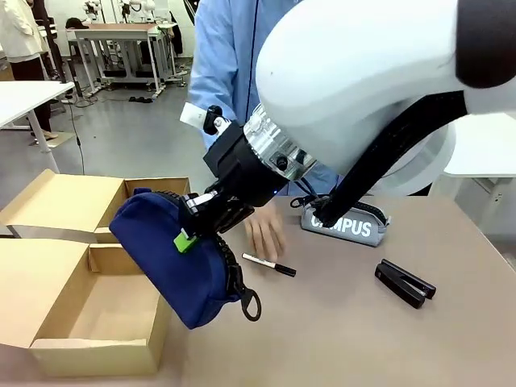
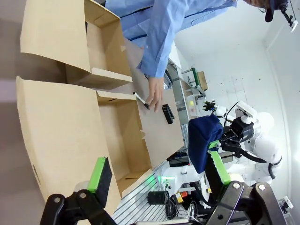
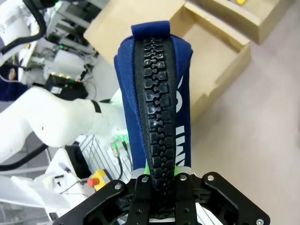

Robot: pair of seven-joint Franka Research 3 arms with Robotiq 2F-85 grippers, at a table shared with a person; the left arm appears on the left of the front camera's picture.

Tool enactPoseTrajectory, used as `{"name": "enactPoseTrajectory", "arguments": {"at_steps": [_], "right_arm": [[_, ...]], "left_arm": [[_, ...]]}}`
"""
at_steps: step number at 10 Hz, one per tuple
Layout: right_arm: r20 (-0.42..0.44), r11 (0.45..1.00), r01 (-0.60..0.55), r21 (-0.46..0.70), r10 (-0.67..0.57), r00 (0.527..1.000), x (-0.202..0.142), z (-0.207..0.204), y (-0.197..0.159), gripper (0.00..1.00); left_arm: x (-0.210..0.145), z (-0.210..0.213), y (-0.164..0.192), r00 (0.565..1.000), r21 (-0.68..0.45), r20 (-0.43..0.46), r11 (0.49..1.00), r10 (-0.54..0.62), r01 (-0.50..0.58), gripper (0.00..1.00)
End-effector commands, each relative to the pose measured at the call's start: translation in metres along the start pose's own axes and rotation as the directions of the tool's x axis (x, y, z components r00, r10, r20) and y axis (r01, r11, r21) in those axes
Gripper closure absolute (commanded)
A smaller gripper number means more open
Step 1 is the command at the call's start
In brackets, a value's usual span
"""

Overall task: Place items inside the box.
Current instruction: Pick up a Pencil pouch or Stapler and place it inside the Mailer Box closest to the robot.

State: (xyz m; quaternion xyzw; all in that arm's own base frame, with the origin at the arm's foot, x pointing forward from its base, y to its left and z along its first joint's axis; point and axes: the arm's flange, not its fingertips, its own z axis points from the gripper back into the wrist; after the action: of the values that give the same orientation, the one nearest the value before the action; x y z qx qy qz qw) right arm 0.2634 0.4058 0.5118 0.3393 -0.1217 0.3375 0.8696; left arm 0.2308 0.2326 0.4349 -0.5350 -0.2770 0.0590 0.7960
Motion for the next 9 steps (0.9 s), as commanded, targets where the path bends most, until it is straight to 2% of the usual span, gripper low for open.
{"name": "enactPoseTrajectory", "arguments": {"at_steps": [1, 2, 3, 4, 5, 7, 9], "right_arm": [[0.143, 0.977, 0.198, 0.080, -0.208, 0.968, 0.021, -0.032, 0.025, 0.93], [0.171, 0.928, 0.318, 0.194, -0.351, 0.921, 0.040, -0.055, 0.043, 0.93], [0.184, 0.863, 0.459, 0.212, -0.496, 0.848, 0.056, -0.076, 0.055, 0.93], [0.190, 0.819, 0.548, 0.168, -0.573, 0.797, 0.067, -0.097, 0.062, 0.93], [0.161, 0.806, 0.577, 0.130, -0.592, 0.790, 0.074, -0.118, 0.065, 0.93], [0.163, 0.761, 0.643, 0.084, -0.647, 0.745, 0.084, -0.153, 0.062, 0.93], [0.144, 0.752, 0.657, 0.045, -0.656, 0.741, 0.090, -0.183, 0.058, 0.93]], "left_arm": [[0.001, 0.000, -0.002, 1.000, -0.022, 0.019, 1.000, -0.022, 0.022, 0.00], [0.001, 0.000, -0.002, 1.000, -0.022, 0.019, 1.000, -0.022, 0.022, 0.00], [0.001, 0.000, -0.002, 1.000, -0.022, 0.019, 1.000, -0.022, 0.022, 0.00], [0.001, 0.000, -0.002, 1.000, -0.022, 0.019, 1.000, -0.022, 0.022, 0.00], [0.001, 0.000, -0.002, 1.000, -0.022, 0.019, 1.000, -0.022, 0.022, 0.00], [0.001, 0.000, -0.002, 1.000, -0.022, 0.019, 1.000, -0.022, 0.022, 0.00], [0.001, 0.000, -0.002, 1.000, -0.022, 0.019, 1.000, -0.022, 0.022, 0.00]]}}
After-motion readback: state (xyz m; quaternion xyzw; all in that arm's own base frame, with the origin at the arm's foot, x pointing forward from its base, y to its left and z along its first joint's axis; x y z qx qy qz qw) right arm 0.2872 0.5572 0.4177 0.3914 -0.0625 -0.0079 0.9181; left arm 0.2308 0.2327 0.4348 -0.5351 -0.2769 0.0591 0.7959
